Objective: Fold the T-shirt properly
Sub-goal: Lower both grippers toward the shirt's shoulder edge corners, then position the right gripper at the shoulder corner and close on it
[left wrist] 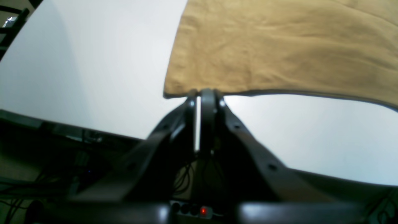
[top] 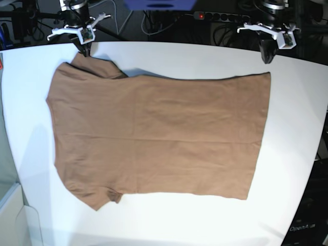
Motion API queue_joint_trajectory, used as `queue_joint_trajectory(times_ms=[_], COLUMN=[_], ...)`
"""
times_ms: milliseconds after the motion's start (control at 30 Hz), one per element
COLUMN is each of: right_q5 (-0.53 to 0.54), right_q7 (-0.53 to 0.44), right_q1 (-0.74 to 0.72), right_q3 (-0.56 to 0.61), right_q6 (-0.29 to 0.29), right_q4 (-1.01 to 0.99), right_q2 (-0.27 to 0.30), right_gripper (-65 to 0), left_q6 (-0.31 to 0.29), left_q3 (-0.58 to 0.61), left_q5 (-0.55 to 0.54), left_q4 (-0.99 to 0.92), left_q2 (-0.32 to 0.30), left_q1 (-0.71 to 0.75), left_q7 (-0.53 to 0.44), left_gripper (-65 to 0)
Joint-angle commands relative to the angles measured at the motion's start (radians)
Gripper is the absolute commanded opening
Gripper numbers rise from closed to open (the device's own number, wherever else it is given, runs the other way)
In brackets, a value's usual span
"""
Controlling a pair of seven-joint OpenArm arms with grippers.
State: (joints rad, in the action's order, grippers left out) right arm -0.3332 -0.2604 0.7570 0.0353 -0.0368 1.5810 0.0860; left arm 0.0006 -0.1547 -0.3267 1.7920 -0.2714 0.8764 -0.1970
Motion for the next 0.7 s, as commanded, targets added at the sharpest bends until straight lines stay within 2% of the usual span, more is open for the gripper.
queue_joint_trajectory(times_ms=[0,133,400,500,600,667], right_q5=[0.001,-0.048,-0.05,-0.048,-0.048,-0.036], right_q7=[-0.021,-0.021,-0.03,-0.067,-0.121,-0.122], right_q1=[0.014,0.014,0.063,0.088,0.121,0.129], right_q3=[-0.002,-0.002,-0.028,-0.059,-0.059,-0.054], right_q6=[-0.008,-0.01,-0.012,-0.008,-0.005,-0.005], right_q4=[0.023,0.028,0.074,0.135,0.192,0.227], right_q2=[0.007,0.002,-0.002,-0.05,-0.062,-0.067], right_gripper=[-64.6,-65.0,-64.9,-65.0,-64.7,-62.4], left_q6=[-0.001,-0.001,-0.001,-0.001,-0.001,-0.001], left_q3=[-0.004,-0.004,-0.004,-0.004,-0.004,-0.004], left_q5=[-0.001,-0.001,-0.001,-0.001,-0.001,-0.001], left_q4=[0.03,0.036,0.029,0.025,0.025,0.025], left_q2=[-0.006,-0.006,-0.006,-0.006,-0.006,-0.006], left_q1=[0.011,0.011,0.01,0.008,0.008,0.008], left_q7=[-0.029,-0.029,-0.029,-0.029,-0.029,-0.029], left_gripper=[-63.8,-63.8,-63.8,-63.8,-63.8,-63.8])
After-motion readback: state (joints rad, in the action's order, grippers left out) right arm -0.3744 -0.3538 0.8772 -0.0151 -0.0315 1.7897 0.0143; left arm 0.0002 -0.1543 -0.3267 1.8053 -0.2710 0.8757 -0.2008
